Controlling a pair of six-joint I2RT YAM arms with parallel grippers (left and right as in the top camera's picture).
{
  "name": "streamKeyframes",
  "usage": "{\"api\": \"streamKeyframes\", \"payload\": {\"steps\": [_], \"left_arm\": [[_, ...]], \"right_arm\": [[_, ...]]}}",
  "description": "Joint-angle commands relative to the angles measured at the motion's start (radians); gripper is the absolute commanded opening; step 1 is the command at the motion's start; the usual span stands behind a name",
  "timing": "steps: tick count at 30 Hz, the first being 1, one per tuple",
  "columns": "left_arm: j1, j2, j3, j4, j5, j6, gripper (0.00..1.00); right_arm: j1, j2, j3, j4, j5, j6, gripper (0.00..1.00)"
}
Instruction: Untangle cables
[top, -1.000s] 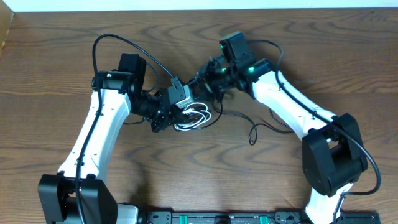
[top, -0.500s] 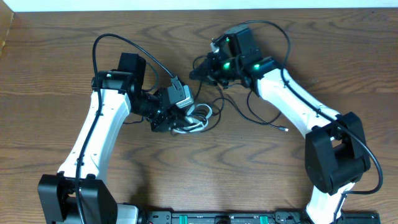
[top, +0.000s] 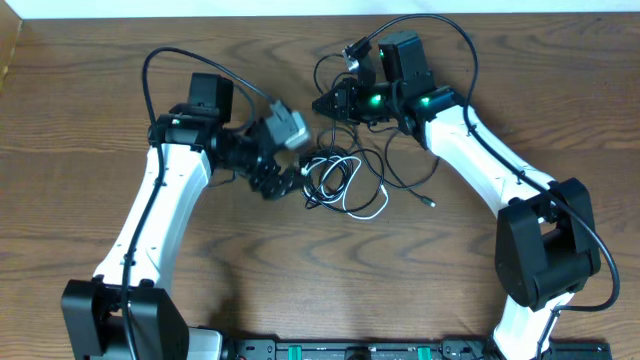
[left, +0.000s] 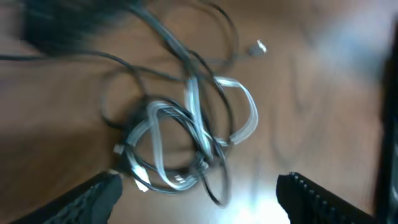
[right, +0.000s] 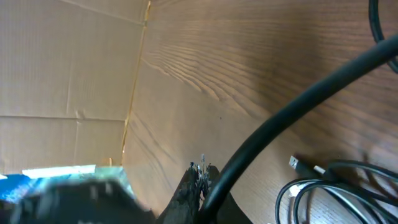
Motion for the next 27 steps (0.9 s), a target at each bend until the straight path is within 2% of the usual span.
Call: {"api": "streamKeyframes", "payload": {"steps": [1,4,6,12,17,23,26,27], "left_arm": [[-0.002,0.031,0.001,0.120,-0.099,-0.441,0.85],[-0.002,0.069,0.001,0.225,-0.230,-0.713,0.85],[-0.002,0.108,0.001,0.270,-0.267,-0.862,0.85],[-0.005,0.268,0.001,0.334,-0.260,-1.142,0.85],[-0.017,0.371,0.001,0.361,-0.108,-1.117,0.85],[-0.050,0.402,0.001,0.345,-0.110,-1.005,0.83],[-0.073,0.402,0.001,0.328,-0.171,-0.989,0.77],[-0.083,0.402,0.001,0.321,-0.223,-0.990,0.71]], "right_arm": [[-0.036,-0.029,0.005,-0.001,-0.043,-0.079,0.01],[-0.063,-0.031,0.005,-0.020,-0.095,-0.109,0.01],[-0.079,-0.031,0.005,-0.052,-0.099,-0.118,0.01],[-0.118,-0.031,0.004,-0.141,-0.098,-0.179,0.01],[-0.124,-0.031,0.004,-0.181,-0.087,-0.251,0.01],[-0.124,-0.031,0.004,-0.211,-0.025,-0.278,0.01],[-0.136,-0.031,0.004,-0.237,-0.005,-0.281,0.01],[-0.140,-0.031,0.004,-0.241,-0.006,-0.281,0.01]]}}
